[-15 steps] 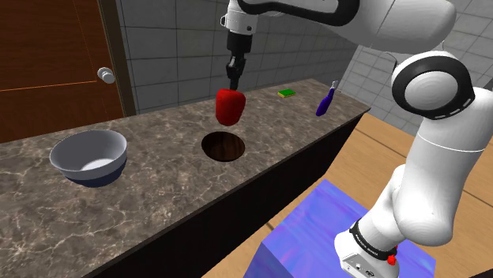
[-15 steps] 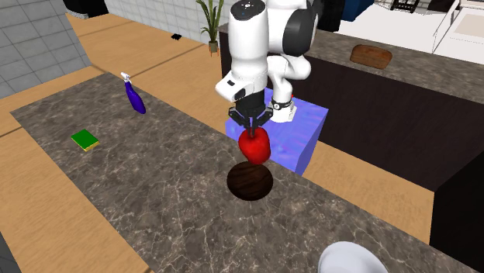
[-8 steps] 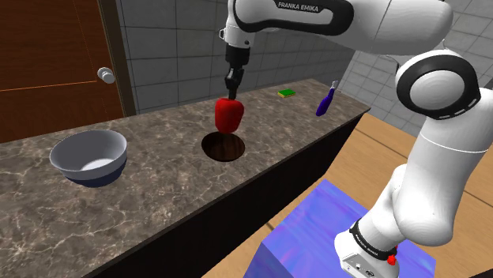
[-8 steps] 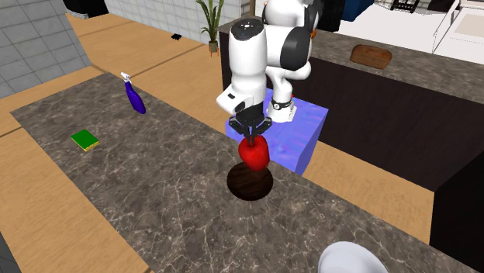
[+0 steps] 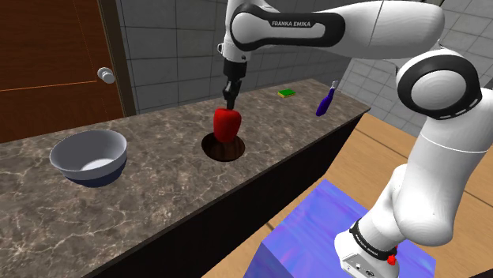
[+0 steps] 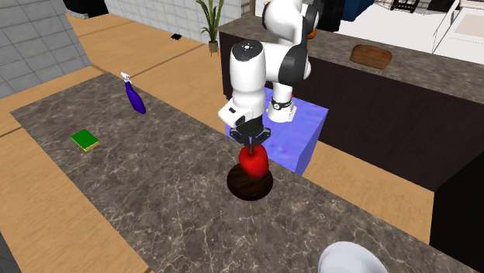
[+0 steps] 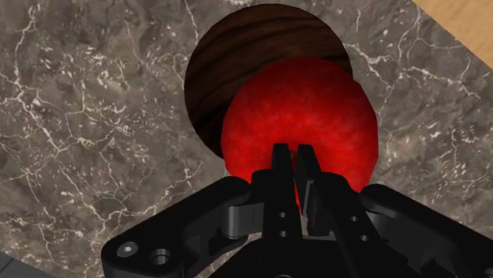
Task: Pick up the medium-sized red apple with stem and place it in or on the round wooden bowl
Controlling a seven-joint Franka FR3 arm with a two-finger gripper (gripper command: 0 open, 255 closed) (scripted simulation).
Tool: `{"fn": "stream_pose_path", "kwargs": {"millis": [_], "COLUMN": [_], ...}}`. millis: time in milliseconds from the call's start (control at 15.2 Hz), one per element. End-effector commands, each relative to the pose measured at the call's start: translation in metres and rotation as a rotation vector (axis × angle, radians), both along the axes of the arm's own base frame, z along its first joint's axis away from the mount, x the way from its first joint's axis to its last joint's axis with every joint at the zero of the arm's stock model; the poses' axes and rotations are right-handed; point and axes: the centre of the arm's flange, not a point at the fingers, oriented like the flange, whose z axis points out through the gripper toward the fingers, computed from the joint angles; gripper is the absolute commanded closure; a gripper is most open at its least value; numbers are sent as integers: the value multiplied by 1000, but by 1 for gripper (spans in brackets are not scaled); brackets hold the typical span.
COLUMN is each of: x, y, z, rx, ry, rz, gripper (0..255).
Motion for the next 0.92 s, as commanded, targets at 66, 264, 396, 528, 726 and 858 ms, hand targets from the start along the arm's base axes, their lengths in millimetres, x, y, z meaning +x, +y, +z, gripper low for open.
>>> {"fn": "stream_pose_path", "kwargs": {"millis": [66, 264, 396, 528, 726, 858], "x": [-1, -1, -1, -1, -1, -1], "y": [-1, -1, -1, -1, -1, -1], "z": [-15, -31, -42, -45, -45, -45], "rx": [0, 0, 0, 0, 0, 0], "ry": [-1, -1, -1, -1, -1, -1], "rz": [0, 0, 0, 0, 0, 0], "gripper": [255, 255, 255, 255, 255, 255]}}
